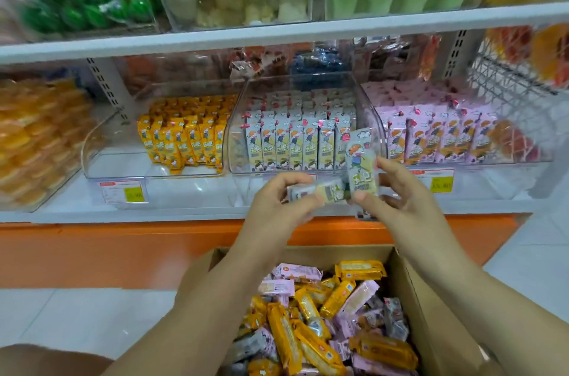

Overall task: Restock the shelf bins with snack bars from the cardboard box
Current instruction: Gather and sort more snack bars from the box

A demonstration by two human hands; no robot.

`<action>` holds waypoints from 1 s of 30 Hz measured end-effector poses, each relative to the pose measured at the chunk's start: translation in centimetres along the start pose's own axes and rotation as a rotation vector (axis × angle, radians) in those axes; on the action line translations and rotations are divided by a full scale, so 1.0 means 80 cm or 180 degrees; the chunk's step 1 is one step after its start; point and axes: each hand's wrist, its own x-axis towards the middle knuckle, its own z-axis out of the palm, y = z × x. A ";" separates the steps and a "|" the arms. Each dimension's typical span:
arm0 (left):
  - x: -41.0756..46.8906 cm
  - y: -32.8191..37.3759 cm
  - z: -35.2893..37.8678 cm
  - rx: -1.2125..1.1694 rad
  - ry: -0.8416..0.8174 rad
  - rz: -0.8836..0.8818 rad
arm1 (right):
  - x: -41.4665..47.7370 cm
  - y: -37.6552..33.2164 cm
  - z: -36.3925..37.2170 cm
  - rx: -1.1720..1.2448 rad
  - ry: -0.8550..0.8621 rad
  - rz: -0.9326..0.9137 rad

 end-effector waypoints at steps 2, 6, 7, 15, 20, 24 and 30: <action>0.004 0.002 -0.007 0.0528 -0.0223 -0.0070 | 0.004 -0.005 -0.001 0.0006 -0.0033 -0.0087; 0.013 0.026 -0.016 0.1168 -0.0687 0.0075 | 0.015 -0.011 0.004 0.0006 -0.0243 -0.0139; 0.016 0.032 -0.016 0.1390 -0.0833 0.0130 | 0.020 -0.014 0.008 -0.0013 -0.0297 -0.0154; 0.056 0.083 -0.043 0.1856 -0.0549 0.0917 | 0.081 -0.035 0.037 -0.0204 -0.0434 -0.0335; 0.104 0.094 -0.083 0.2277 -0.0189 0.1297 | 0.133 -0.033 0.072 -0.0738 -0.0447 -0.0389; 0.140 0.093 -0.109 0.3049 0.0045 0.1262 | 0.173 -0.010 0.107 -0.1323 -0.0472 -0.0207; 0.188 0.086 -0.118 0.4787 0.0362 0.1318 | 0.211 0.026 0.138 -0.2346 -0.0618 0.0099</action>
